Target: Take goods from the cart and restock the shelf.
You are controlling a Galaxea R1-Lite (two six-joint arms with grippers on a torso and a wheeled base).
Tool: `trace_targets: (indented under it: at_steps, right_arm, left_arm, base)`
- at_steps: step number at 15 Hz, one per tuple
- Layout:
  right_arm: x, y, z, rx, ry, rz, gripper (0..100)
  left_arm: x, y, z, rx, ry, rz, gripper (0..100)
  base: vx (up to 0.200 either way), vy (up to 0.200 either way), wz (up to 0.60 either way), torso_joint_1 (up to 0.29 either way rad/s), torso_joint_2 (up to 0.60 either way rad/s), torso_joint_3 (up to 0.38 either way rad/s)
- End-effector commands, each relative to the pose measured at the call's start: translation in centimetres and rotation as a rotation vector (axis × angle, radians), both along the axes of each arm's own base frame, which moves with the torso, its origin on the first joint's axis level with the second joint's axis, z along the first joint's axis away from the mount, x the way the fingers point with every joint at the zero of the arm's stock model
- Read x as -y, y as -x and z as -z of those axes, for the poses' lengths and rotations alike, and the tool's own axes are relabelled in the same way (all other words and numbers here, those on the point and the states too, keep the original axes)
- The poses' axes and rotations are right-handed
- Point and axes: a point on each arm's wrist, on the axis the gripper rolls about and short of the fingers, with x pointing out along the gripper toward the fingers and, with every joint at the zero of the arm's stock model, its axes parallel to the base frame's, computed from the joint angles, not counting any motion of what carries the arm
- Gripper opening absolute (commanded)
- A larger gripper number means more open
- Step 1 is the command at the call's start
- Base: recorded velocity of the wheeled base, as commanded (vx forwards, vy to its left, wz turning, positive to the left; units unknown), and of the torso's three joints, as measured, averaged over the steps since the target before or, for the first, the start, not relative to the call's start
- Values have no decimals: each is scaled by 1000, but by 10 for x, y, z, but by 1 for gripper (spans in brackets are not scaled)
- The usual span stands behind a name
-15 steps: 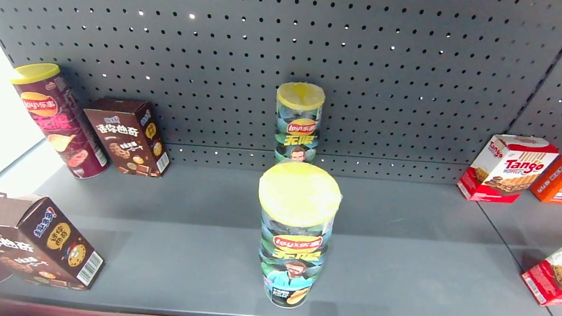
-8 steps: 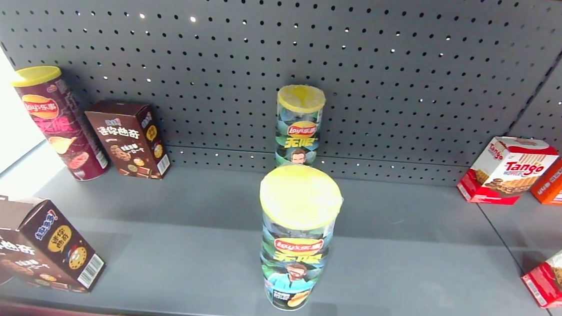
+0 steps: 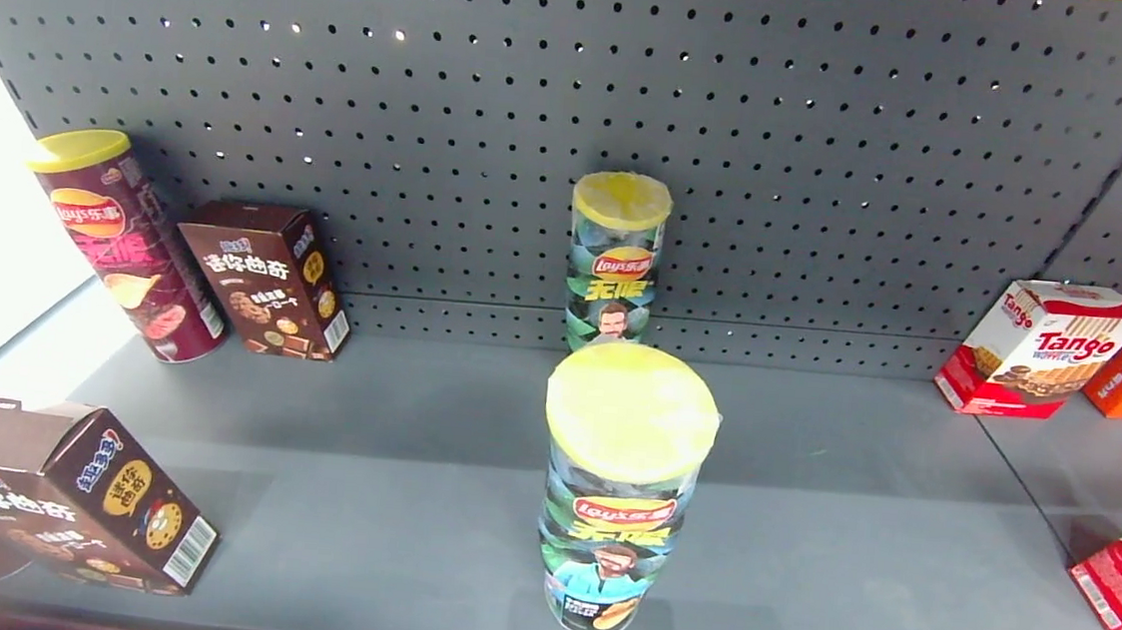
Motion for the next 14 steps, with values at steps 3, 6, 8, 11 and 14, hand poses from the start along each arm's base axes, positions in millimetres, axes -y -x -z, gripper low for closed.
trace_targets:
  at_steps: [3,6,8,11,14]
  right_arm:
    - [0,0,0,-1,0,0,100]
    - [0,0,0,-1,0,0,100]
    - [0,0,0,-1,0,0,100]
    - [0,0,0,-1,0,0,100]
    - [0,0,0,-1,0,0,100]
  left_arm:
    - [0,0,0,-2,1,-1,100]
    - [0,0,0,-1,-2,1,100]
    - [0,0,0,-1,-2,1,100]
    - [0,0,0,-1,-2,2,100]
    - [0,0,0,-1,-2,2,100]
  base:
    - [-67,0,0,1,1,1]
    - [0,0,0,0,0,0]
    - [0,0,0,0,0,0]
    - [0,0,0,0,0,0]
    - [0,0,0,0,0,0]
